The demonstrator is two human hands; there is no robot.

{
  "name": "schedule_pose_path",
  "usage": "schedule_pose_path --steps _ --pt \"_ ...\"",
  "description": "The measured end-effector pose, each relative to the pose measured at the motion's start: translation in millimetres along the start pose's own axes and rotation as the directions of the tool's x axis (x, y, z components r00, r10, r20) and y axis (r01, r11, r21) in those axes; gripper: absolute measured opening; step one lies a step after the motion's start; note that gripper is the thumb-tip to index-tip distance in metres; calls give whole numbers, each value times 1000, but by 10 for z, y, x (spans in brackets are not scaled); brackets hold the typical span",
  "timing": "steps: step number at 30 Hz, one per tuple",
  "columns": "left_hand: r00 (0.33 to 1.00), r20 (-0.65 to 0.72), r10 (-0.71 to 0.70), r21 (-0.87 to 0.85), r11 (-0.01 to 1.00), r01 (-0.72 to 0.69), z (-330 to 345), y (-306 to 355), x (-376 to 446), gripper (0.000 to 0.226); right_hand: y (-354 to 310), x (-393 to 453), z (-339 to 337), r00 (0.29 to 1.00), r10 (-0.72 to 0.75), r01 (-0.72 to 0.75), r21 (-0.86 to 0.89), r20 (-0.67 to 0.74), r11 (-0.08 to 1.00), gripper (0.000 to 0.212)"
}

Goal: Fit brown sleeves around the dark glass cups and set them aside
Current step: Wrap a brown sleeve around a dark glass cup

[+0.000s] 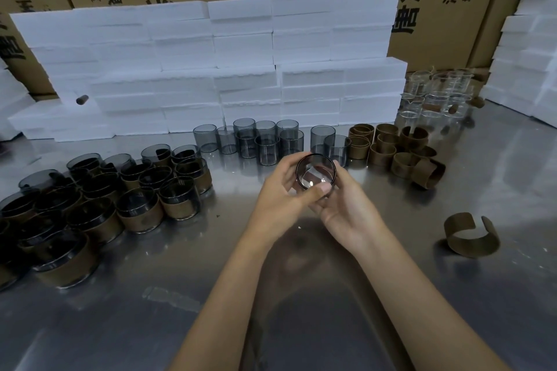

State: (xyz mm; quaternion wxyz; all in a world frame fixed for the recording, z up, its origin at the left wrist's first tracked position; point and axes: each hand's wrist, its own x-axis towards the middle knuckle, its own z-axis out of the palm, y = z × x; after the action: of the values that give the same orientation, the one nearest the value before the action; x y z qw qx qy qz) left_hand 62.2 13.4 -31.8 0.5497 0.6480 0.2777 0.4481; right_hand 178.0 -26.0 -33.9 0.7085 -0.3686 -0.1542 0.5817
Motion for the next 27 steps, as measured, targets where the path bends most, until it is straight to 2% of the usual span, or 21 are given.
schedule_pose_path --steps 6,12,15,19,21,23,25,27 --pt "975 -218 47 30 999 -42 7 -15 -6 39 34 -25 42 999 -5 11 -107 50 994 37" --pt "955 -286 85 -15 996 -93 -66 19 25 5 28 -28 20 997 -1 10 -123 76 992 33" --pt "972 -220 78 6 997 -78 -40 41 21 20 -5 -22 2 999 5 -2 -61 49 998 31" --pt "997 -72 -22 23 999 24 -15 36 26 39 -51 -8 -40 1000 6 -6 31 19 1000 30" --pt "998 14 -63 32 998 63 -21 10 27 46 -62 -4 -50 1000 4 -4 44 9 999 31" --pt "994 67 -91 26 996 90 11 -39 12 65 -53 -2 -46 1000 -1 1 15 -5 1000 35" --pt "994 43 -103 77 992 100 57 -85 -12 91 -15 5 -33 1000 -6 5 -35 -18 999 42" --pt "997 -37 -63 102 993 66 63 -97 7 93 15 5 -3 999 -42 40 -69 -20 997 44"
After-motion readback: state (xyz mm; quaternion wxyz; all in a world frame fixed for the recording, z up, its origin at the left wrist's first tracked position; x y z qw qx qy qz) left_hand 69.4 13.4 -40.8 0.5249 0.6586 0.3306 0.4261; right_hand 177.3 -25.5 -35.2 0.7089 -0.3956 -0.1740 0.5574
